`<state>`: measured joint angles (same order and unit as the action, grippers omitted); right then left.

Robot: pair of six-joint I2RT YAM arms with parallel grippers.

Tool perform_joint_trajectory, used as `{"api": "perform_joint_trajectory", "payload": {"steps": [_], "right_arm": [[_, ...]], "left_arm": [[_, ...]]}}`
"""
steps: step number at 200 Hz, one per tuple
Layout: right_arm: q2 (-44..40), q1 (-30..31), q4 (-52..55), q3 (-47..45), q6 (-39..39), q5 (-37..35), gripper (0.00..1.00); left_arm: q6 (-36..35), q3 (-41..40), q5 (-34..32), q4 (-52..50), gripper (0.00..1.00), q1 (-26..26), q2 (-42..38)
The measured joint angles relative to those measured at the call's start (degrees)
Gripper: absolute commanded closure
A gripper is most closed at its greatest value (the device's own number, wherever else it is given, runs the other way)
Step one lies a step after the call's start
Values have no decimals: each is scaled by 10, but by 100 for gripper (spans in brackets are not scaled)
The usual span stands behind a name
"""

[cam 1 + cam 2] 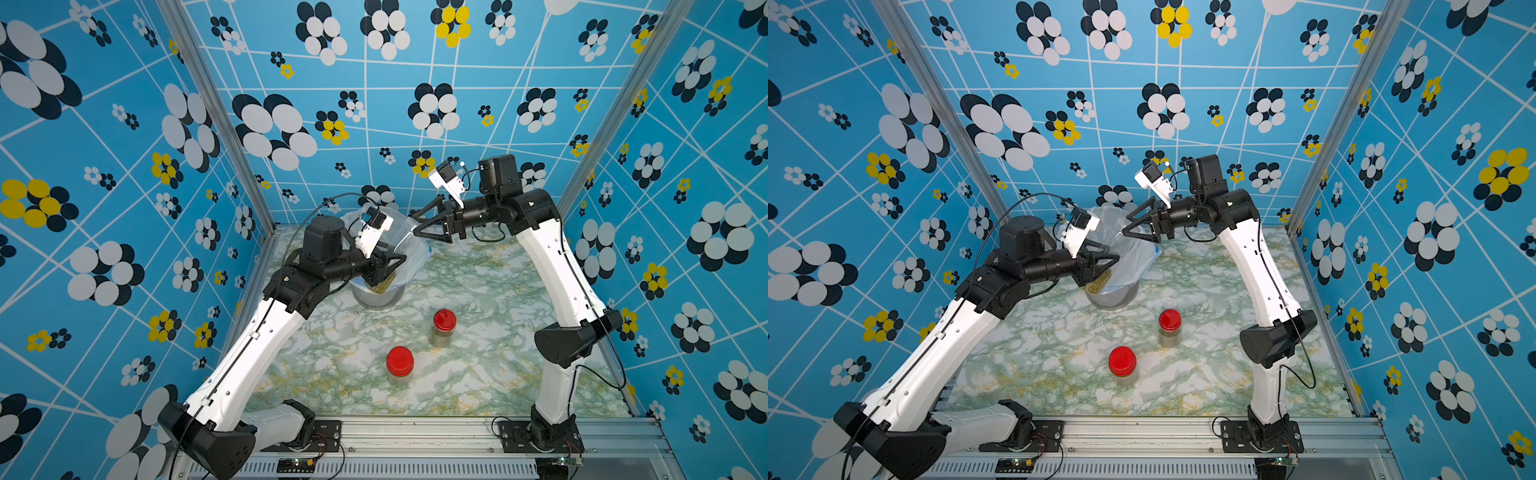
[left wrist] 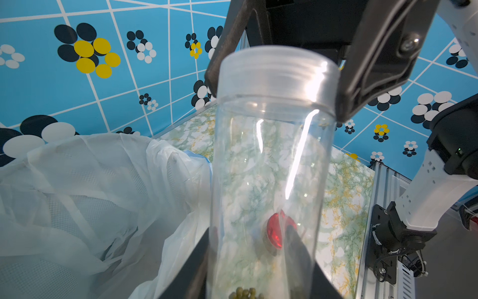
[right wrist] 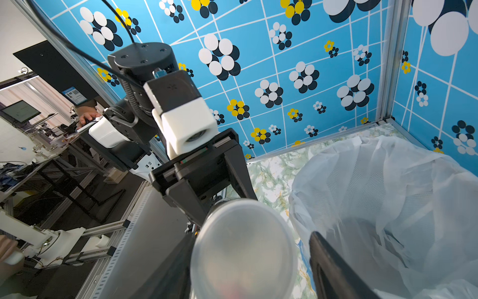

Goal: Empty moldy mung beans from jars
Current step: Unscrew the lid from the jar.

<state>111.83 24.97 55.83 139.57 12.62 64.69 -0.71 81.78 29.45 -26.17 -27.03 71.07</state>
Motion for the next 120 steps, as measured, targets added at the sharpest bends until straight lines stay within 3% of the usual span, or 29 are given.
{"api": "perform_joint_trajectory", "payload": {"steps": [21,55,73,120], "right_arm": [[0,0,-2,0,2,7,62],[2,0,3,5,10,6,76],[7,0,16,21,21,6,100],[13,-2,62,44,87,20,100]], "left_arm": [[0,0,-4,0,86,0,0],[0,0,-8,0,86,-1,0],[-1,0,-7,4,86,-1,0],[-1,0,42,4,85,13,0]]}}
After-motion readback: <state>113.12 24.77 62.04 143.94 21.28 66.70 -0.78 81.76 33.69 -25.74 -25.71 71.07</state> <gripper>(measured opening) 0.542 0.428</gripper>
